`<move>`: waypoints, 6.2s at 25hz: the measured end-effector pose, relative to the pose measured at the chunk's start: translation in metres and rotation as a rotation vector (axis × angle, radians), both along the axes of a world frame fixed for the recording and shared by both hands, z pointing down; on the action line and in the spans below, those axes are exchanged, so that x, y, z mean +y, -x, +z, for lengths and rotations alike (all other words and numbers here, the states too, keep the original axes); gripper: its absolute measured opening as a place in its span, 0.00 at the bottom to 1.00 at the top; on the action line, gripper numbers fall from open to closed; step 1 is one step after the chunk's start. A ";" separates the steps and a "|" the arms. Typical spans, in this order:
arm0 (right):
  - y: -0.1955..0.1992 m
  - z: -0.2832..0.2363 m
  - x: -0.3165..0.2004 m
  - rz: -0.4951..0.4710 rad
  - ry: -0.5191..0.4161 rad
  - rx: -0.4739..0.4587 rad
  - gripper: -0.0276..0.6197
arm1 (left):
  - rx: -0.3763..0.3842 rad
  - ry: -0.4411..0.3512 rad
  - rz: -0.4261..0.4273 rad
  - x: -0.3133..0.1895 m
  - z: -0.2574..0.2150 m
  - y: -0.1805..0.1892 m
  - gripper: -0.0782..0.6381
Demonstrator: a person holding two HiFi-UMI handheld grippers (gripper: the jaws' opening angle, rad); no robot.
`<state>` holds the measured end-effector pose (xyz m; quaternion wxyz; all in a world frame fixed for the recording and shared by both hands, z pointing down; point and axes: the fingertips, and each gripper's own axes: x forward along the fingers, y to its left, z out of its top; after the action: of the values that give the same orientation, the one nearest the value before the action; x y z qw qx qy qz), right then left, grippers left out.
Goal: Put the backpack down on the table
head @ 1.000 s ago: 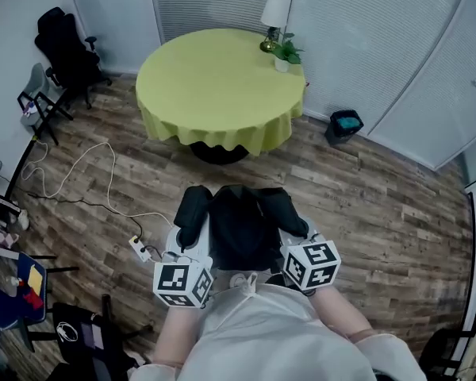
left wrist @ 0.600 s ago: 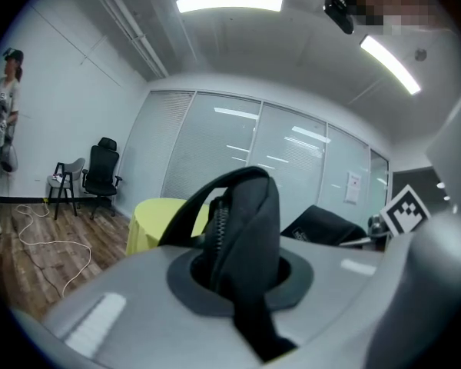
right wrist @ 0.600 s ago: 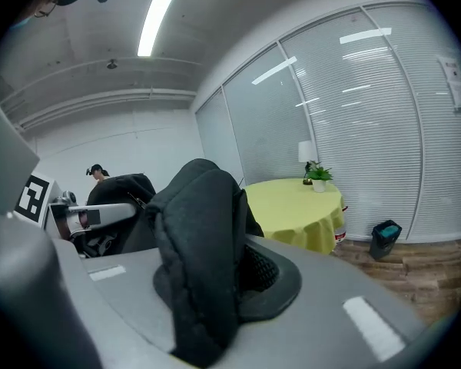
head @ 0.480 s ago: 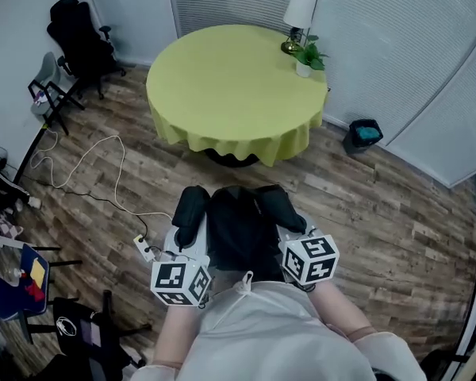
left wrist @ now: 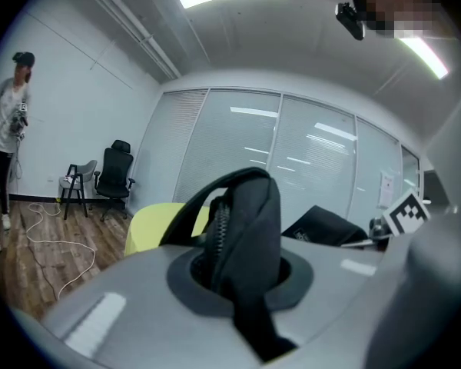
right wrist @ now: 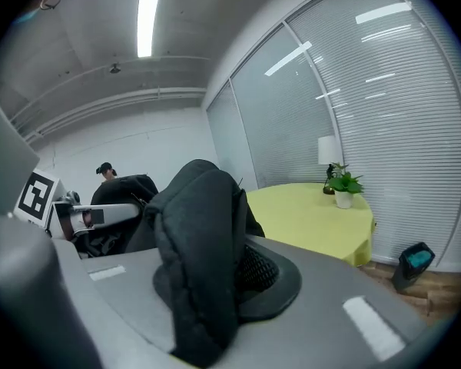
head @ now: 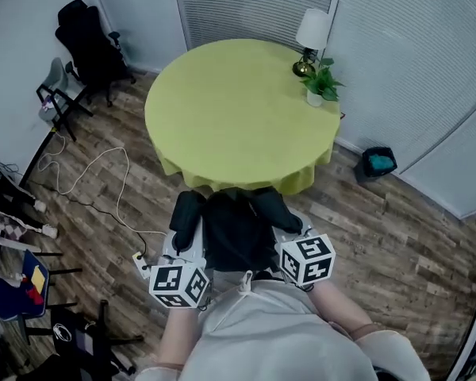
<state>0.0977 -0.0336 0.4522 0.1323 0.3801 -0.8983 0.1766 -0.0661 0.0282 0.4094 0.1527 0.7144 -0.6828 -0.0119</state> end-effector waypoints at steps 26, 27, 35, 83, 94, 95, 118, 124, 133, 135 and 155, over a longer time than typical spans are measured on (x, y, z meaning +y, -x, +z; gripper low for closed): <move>0.044 -0.019 -0.310 0.109 -0.012 0.024 0.09 | 0.050 -0.013 0.130 -0.325 -0.008 0.055 0.15; 0.051 -0.020 -0.322 0.120 -0.011 0.024 0.09 | 0.049 -0.012 0.141 -0.339 -0.009 0.062 0.15; 0.114 -0.026 -0.409 0.174 -0.010 0.008 0.09 | 0.028 -0.022 0.211 -0.433 -0.020 0.129 0.15; 0.150 0.085 -0.575 0.335 0.043 0.203 0.12 | -0.187 0.068 0.276 -0.611 0.102 0.191 0.18; 0.149 0.091 -0.564 0.328 -0.007 0.237 0.39 | -0.042 0.055 0.236 -0.607 0.117 0.207 0.34; 0.149 0.089 -0.563 0.327 -0.027 0.244 0.44 | -0.032 0.054 0.219 -0.606 0.118 0.210 0.40; 0.117 0.051 -0.496 0.511 -0.151 0.208 0.44 | 0.032 0.011 0.044 -0.527 0.094 0.217 0.61; 0.113 0.045 -0.476 0.551 -0.165 0.208 0.12 | -0.020 0.049 0.188 -0.510 0.090 0.182 0.21; 0.133 0.063 -0.460 0.452 -0.103 0.200 0.04 | -0.031 0.105 0.239 -0.502 0.101 0.170 0.12; 0.137 0.065 -0.459 0.434 -0.095 0.209 0.04 | -0.014 0.115 0.261 -0.502 0.103 0.168 0.12; 0.151 0.068 -0.456 0.386 -0.091 0.230 0.04 | 0.027 0.114 0.281 -0.502 0.102 0.167 0.12</move>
<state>-0.0532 -0.4900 0.5202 0.1803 0.5681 -0.7949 0.1135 -0.2336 -0.4739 0.5116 0.2026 0.7929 -0.5733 0.0388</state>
